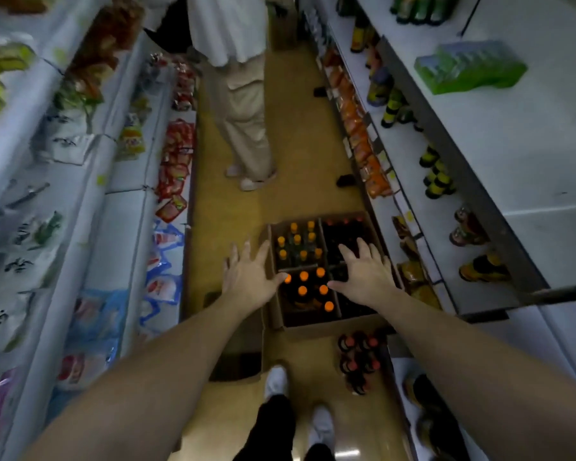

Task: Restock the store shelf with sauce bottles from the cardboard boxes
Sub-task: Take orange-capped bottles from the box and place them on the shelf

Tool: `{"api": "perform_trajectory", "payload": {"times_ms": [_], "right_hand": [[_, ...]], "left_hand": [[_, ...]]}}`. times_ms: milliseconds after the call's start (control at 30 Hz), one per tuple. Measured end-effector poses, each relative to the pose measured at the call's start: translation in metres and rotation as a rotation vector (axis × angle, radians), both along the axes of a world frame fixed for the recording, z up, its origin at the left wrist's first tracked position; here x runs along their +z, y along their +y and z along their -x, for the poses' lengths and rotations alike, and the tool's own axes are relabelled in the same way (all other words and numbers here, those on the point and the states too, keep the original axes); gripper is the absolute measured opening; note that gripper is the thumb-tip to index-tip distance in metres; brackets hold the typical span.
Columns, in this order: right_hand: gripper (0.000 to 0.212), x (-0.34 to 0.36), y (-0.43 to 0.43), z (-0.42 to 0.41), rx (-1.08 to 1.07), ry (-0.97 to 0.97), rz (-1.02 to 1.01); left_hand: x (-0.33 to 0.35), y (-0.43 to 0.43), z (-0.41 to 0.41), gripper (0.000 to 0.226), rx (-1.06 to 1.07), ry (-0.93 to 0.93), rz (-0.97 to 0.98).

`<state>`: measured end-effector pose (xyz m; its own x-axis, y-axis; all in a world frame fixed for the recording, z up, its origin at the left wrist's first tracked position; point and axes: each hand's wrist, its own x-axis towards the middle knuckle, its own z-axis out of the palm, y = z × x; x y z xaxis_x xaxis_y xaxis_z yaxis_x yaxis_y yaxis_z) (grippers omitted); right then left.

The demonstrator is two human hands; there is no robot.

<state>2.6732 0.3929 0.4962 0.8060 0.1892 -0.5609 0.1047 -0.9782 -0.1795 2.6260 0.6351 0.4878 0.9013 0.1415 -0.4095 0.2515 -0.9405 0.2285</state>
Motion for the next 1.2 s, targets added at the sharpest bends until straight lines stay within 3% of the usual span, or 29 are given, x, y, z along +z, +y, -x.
{"api": "perform_trajectory", "payload": {"times_ms": [367, 700, 800, 967, 1200], "right_hand": [[0.092, -0.185, 0.002, -0.037, -0.217, 0.167, -0.044], [0.087, -0.408, -0.005, -0.059, -0.266, 0.334, -0.128], [0.081, -0.459, -0.008, -0.064, -0.285, 0.298, -0.196], [0.049, -0.508, -0.005, -0.056, -0.311, 0.162, -0.211], [0.070, -0.531, 0.010, -0.023, -0.611, -0.020, -0.352]], "left_hand": [[-0.185, 0.010, -0.073, 0.089, -0.097, 0.193, 0.103], [-0.401, -0.034, -0.091, 0.089, 0.015, 0.281, 0.302], [-0.455, -0.046, -0.096, 0.089, 0.001, 0.281, 0.343], [-0.518, -0.057, -0.096, 0.091, 0.138, 0.204, 0.446], [-0.566, -0.064, -0.106, 0.081, 0.263, 0.112, 0.531]]}}
